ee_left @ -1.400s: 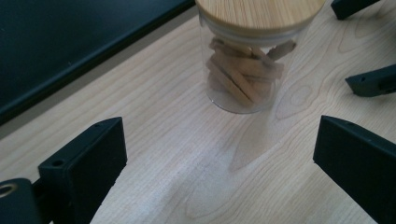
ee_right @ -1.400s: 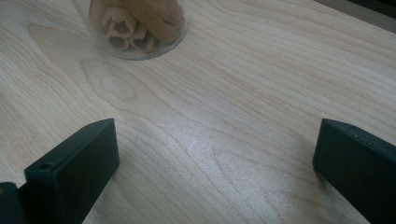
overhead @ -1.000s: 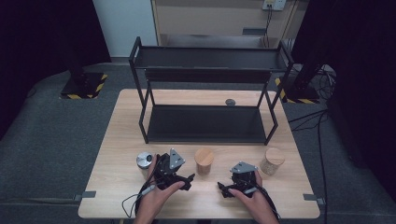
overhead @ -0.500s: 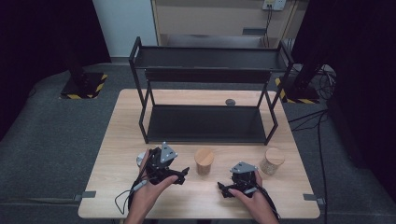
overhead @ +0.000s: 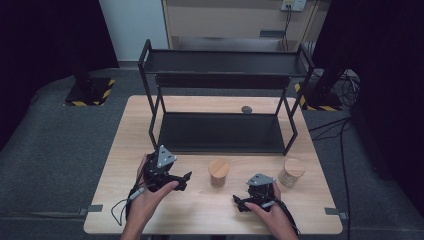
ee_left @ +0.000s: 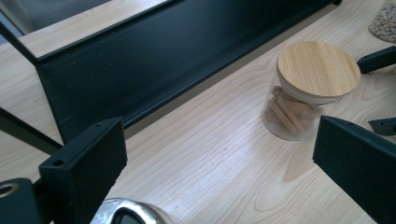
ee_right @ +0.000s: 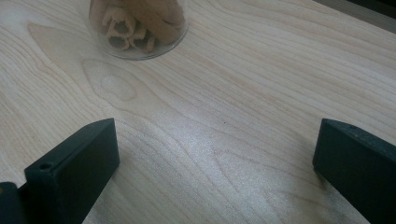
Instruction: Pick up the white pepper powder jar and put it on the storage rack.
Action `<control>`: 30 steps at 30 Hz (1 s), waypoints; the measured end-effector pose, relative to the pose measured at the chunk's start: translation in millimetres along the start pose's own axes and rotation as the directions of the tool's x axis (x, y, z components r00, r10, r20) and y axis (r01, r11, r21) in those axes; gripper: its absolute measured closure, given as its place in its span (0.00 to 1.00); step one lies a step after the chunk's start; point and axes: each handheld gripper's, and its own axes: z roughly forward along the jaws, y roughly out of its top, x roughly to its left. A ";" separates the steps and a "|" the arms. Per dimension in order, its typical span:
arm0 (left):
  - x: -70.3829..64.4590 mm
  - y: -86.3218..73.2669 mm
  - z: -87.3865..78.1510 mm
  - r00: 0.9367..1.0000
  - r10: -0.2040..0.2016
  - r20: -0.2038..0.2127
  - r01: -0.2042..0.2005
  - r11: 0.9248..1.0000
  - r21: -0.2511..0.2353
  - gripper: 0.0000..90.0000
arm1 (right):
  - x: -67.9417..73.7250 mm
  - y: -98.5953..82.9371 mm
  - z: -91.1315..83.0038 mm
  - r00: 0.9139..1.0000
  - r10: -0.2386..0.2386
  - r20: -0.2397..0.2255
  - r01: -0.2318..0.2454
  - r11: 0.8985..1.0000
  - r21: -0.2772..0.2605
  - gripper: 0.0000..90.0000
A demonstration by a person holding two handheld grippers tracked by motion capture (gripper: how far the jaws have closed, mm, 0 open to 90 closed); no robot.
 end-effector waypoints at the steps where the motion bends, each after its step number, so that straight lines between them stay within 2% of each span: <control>1: 1.2 -0.7 -0.5 1.000 -0.003 0.000 0.003 1.000 -0.002 0.02 | 0.0 0.0 0.0 1.000 0.000 0.000 0.000 1.000 0.000 0.00; 16: 20.4 -13.3 -7.3 0.999 -0.048 -0.020 0.047 0.999 -0.018 0.02 | 0.0 0.0 0.0 1.000 0.000 0.000 0.000 1.000 0.000 0.00; 30: 31.0 -29.5 -11.2 0.997 -0.071 -0.023 0.071 0.997 -0.030 0.02 | -0.1 -0.1 0.0 1.000 -0.001 0.000 0.001 1.000 0.000 0.00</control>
